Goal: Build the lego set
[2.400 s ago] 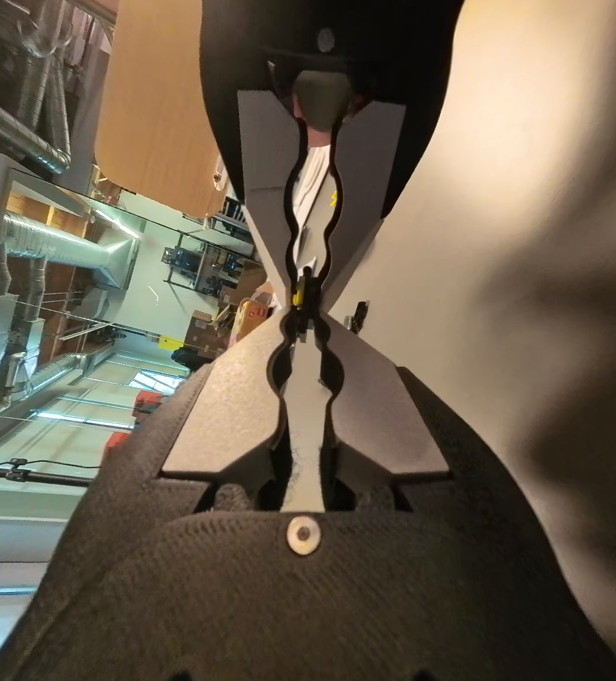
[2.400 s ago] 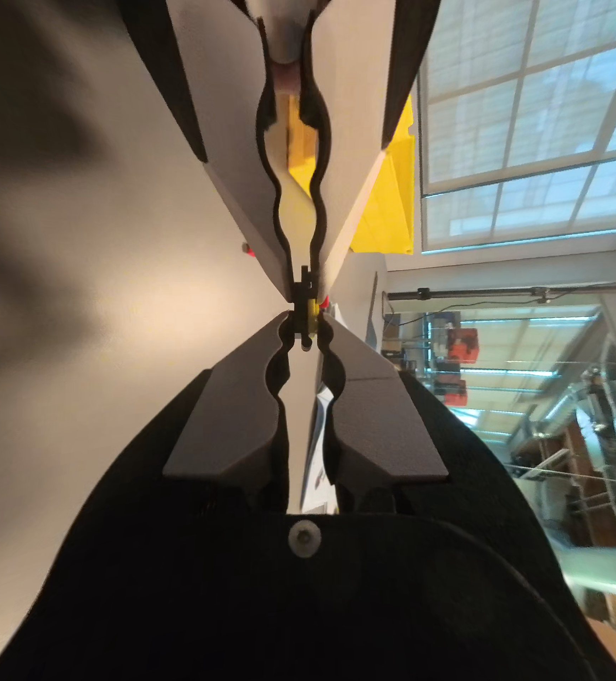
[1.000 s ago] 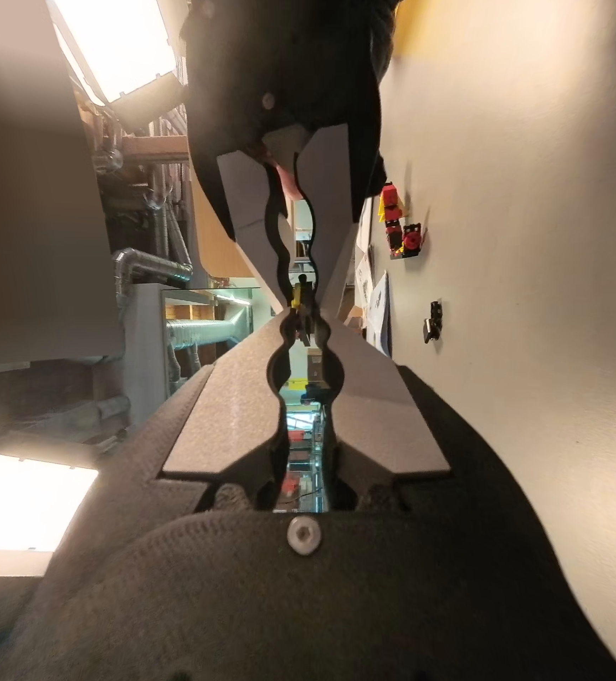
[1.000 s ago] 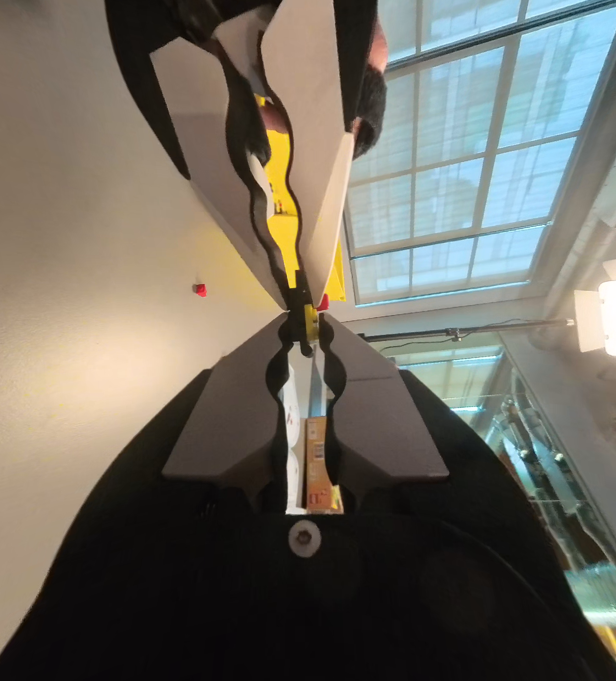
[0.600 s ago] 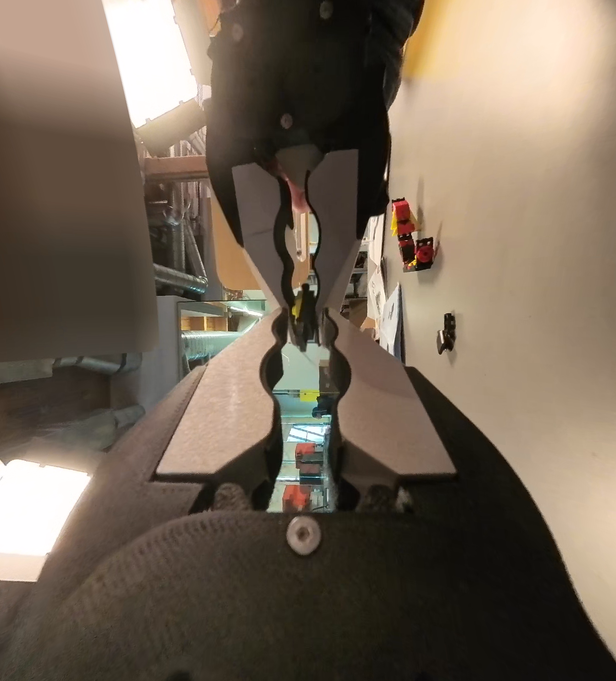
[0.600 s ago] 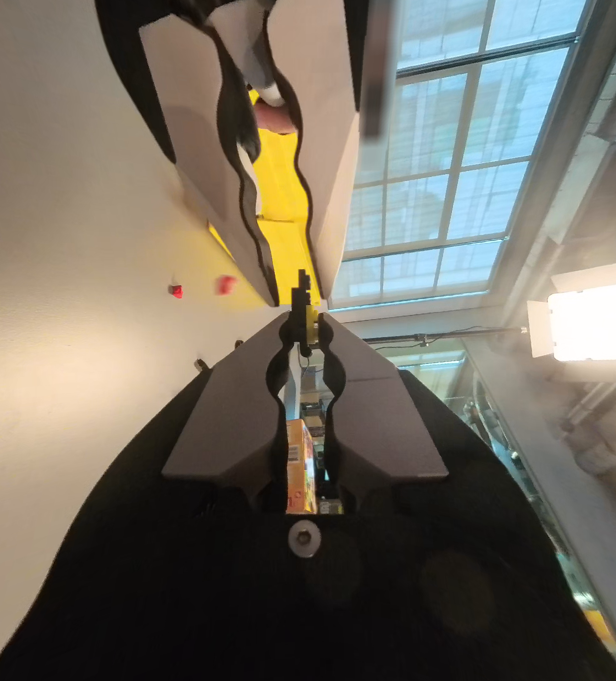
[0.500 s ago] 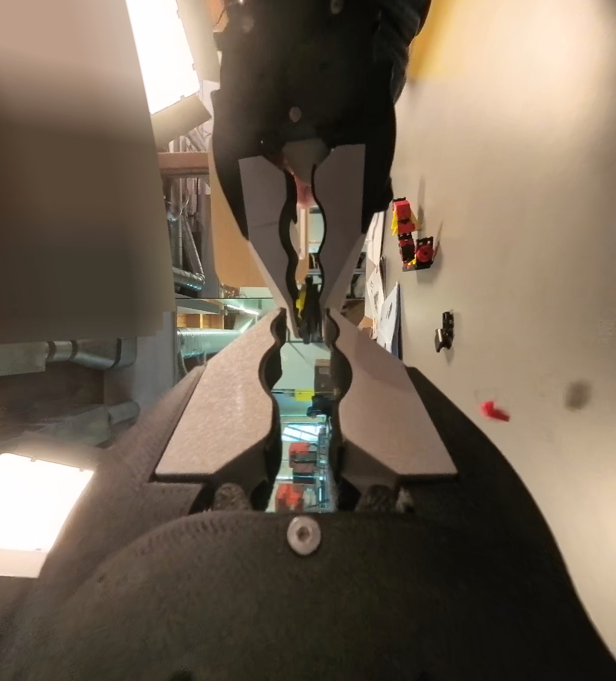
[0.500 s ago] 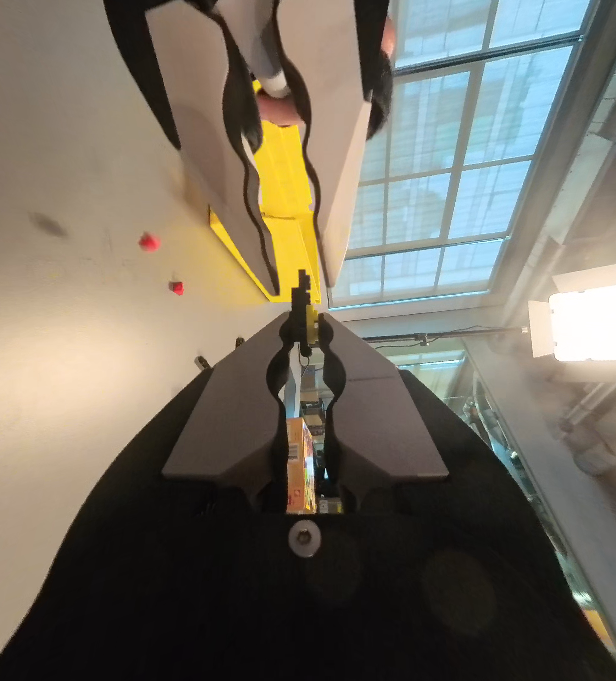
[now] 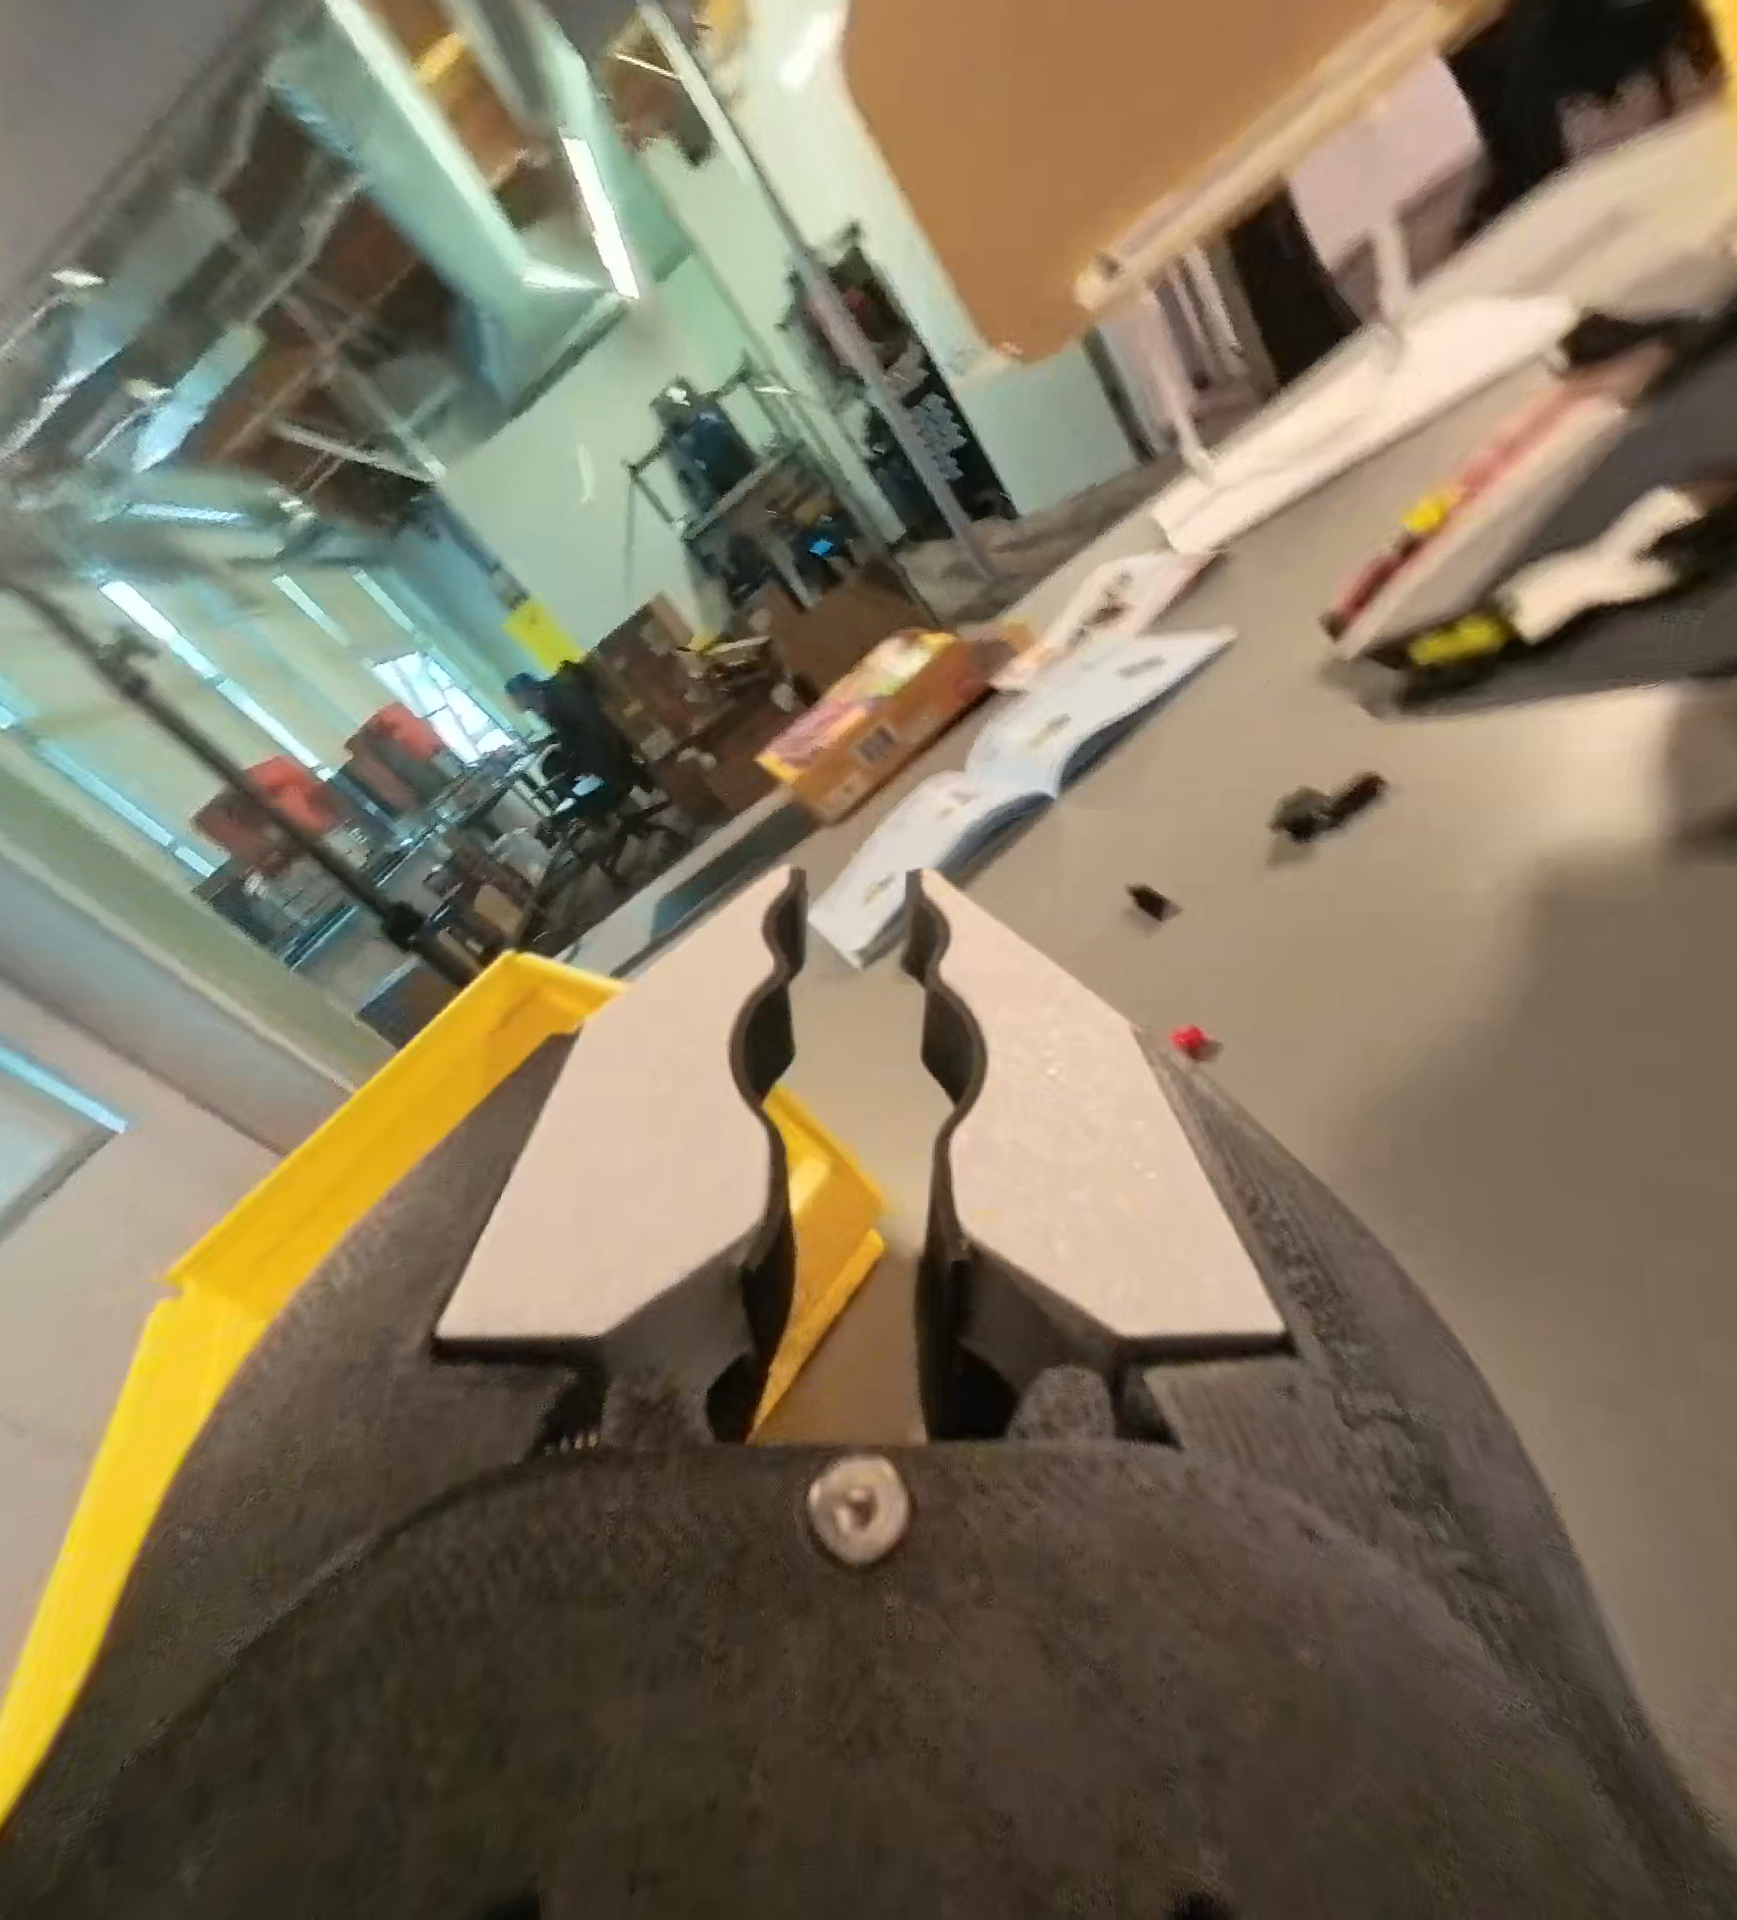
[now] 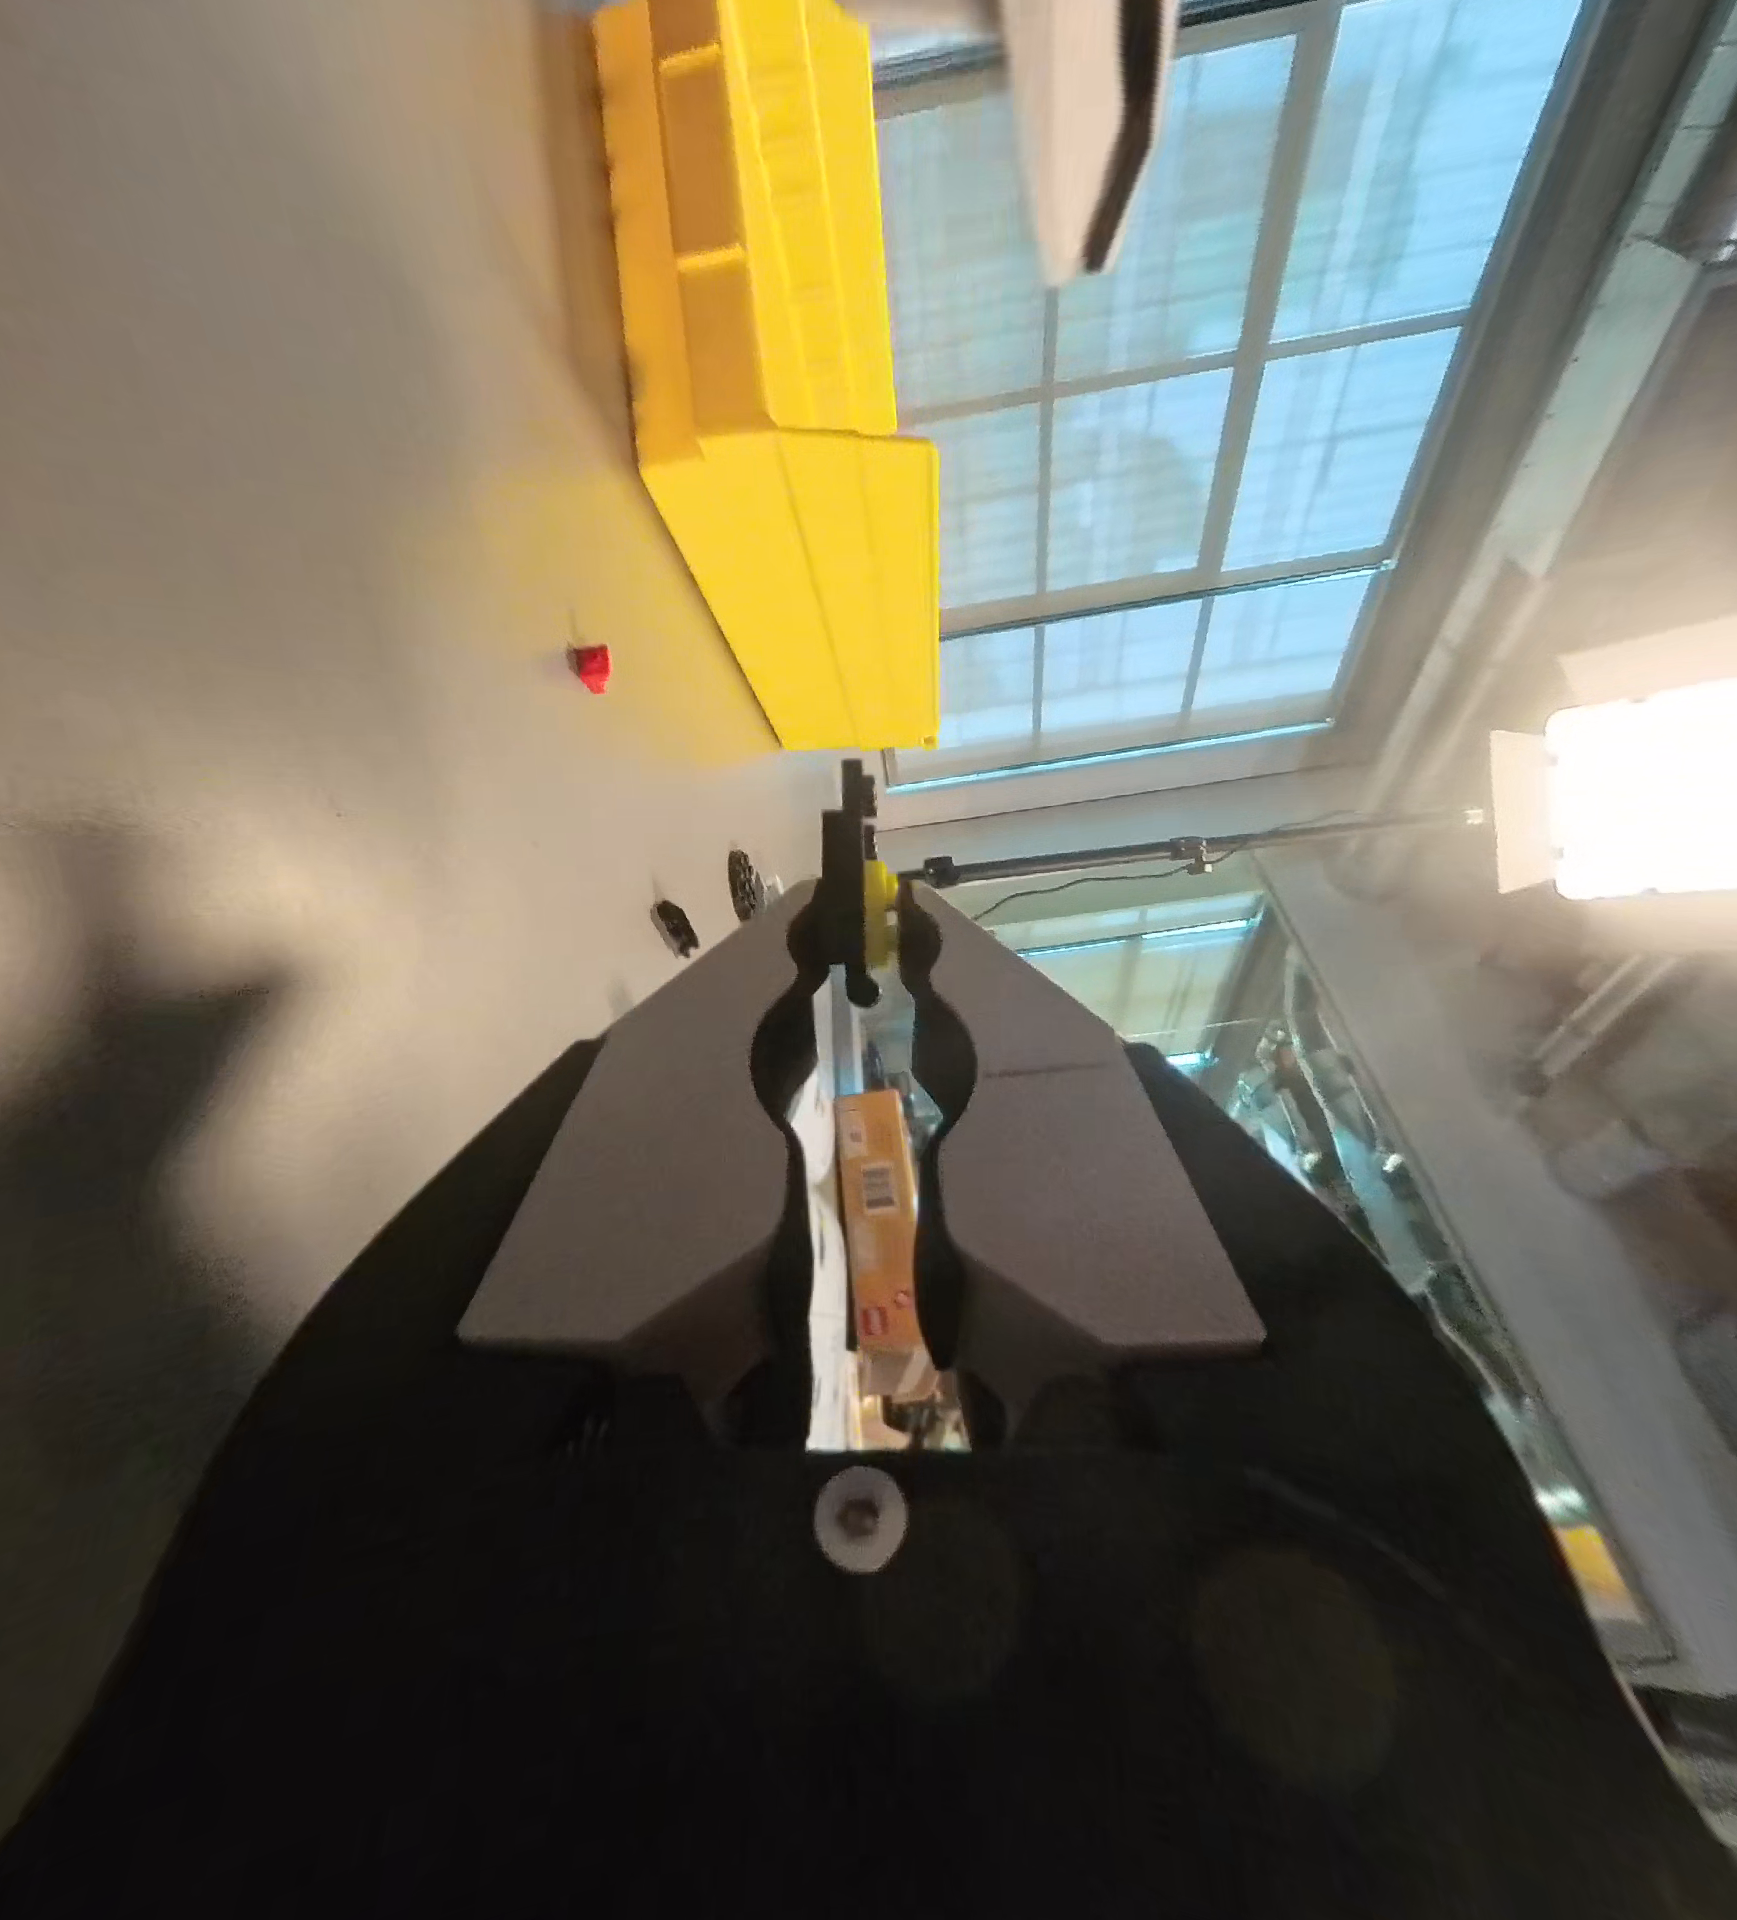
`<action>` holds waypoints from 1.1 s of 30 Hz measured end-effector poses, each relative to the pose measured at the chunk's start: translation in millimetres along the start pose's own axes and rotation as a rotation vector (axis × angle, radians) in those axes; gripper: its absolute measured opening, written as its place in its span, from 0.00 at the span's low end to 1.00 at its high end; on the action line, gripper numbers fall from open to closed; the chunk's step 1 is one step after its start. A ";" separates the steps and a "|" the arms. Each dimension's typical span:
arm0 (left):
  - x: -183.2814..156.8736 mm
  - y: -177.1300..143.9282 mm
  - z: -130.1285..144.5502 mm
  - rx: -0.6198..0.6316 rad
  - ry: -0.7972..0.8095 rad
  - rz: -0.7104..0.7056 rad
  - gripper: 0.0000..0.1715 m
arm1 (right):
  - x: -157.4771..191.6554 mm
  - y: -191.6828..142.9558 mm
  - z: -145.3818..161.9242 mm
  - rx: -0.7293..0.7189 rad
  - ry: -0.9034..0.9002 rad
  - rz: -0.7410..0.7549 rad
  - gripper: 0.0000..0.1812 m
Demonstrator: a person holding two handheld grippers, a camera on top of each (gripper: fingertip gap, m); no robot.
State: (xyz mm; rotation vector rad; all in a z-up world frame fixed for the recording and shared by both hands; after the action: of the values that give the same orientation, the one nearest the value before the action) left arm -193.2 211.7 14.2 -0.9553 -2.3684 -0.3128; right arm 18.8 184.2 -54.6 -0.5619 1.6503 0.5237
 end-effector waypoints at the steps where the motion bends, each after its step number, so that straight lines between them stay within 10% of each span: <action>1: 8.2 -3.4 -0.8 -0.032 -0.056 -0.056 0.10 | 1.8 0.1 -0.6 -0.002 0.002 -0.005 0.05; 7: 21.9 -19.3 5.7 -0.267 -0.407 -0.296 0.08 | 7.0 -2.8 4.7 0.027 -0.003 -0.021 0.05; 11: 15.2 -34.0 9.3 -0.174 -0.432 -0.123 0.11 | 7.0 -3.4 11.8 0.056 0.013 -0.025 0.05; 18: -35.4 -84.3 31.4 0.231 -0.483 0.582 0.15 | 11.2 -1.2 9.6 0.054 0.008 -0.055 0.05; 33: -71.8 -85.2 64.2 0.413 -0.477 0.855 0.13 | 13.8 0.1 7.2 0.064 -0.004 -0.079 0.05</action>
State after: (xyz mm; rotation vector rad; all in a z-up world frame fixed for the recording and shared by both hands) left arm -236.5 136.0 -80.3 -1.8259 -2.0109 0.7680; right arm 22.5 187.8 -69.3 -0.5754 1.6286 0.4125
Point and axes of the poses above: each gripper's, where its closed fingertips meet, y out along the fingers, z out of its underside, x = y × z across the jaws, the point moved 6 cm from there along -y, back along the fingers
